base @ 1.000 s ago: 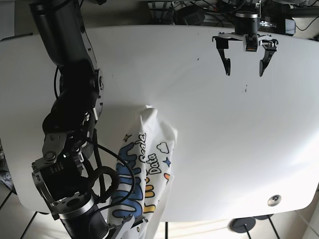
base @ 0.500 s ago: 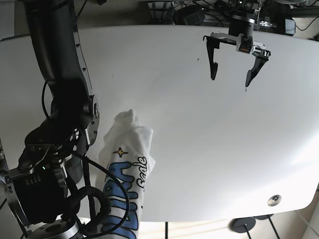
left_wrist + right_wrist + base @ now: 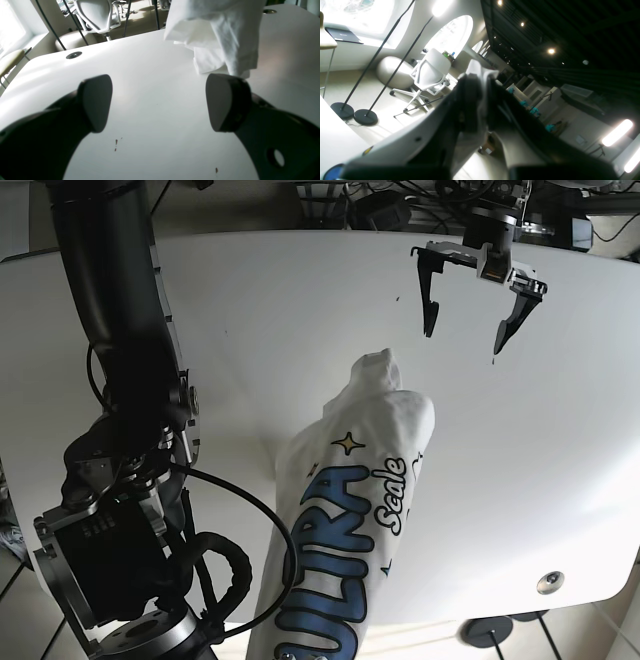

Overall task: Fold the T-shirt properly
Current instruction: 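Lift the shirt with the right gripper and let it hang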

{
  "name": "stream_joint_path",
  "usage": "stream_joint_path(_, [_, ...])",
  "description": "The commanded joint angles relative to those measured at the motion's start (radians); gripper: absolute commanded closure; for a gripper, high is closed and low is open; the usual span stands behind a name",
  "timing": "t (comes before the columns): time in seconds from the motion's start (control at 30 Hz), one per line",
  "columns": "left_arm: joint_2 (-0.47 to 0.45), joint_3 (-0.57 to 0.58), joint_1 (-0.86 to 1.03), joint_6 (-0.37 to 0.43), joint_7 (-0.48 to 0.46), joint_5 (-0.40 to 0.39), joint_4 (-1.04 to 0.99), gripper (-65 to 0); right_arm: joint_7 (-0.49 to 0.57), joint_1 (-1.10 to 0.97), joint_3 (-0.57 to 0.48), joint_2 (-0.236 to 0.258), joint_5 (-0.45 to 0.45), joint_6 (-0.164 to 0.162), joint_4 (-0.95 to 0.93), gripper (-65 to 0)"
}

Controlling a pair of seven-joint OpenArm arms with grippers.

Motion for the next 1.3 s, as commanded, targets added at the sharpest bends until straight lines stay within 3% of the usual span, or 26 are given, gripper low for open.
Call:
stream_joint_path(0.03, [-0.016,-0.004,0.029,0.005,-0.053,-0.001,0.014,-54.2,0.028,0.037,0.004,-0.002,-0.006,-0.008,0.004,-1.9])
stream_joint_path(0.4, [-0.128,-0.017,0.04,0.005,-0.142,-0.002,-0.161,-54.6,0.03,0.034,0.006,0.001,-0.007,-0.009,0.004,-1.9])
stream_joint_path(0.73, [-0.175,0.142,-0.124,0.004,-0.067,0.001,-0.229,-54.6,0.03,0.0,0.024,0.003,-0.007,-0.011,0.004,-1.9])
stream_joint_path(1.0, [-0.174,0.174,-0.139,0.004,-0.066,0.001,-0.232,-54.6,0.031,0.0,0.024,0.001,-0.061,-0.008,0.004,-1.9])
stream_joint_path(1.3, [-0.169,0.32,-0.232,0.005,-0.064,-0.002,-0.233,-54.2,0.031,0.002,0.023,-0.002,-0.062,-0.008,0.004,-1.9])
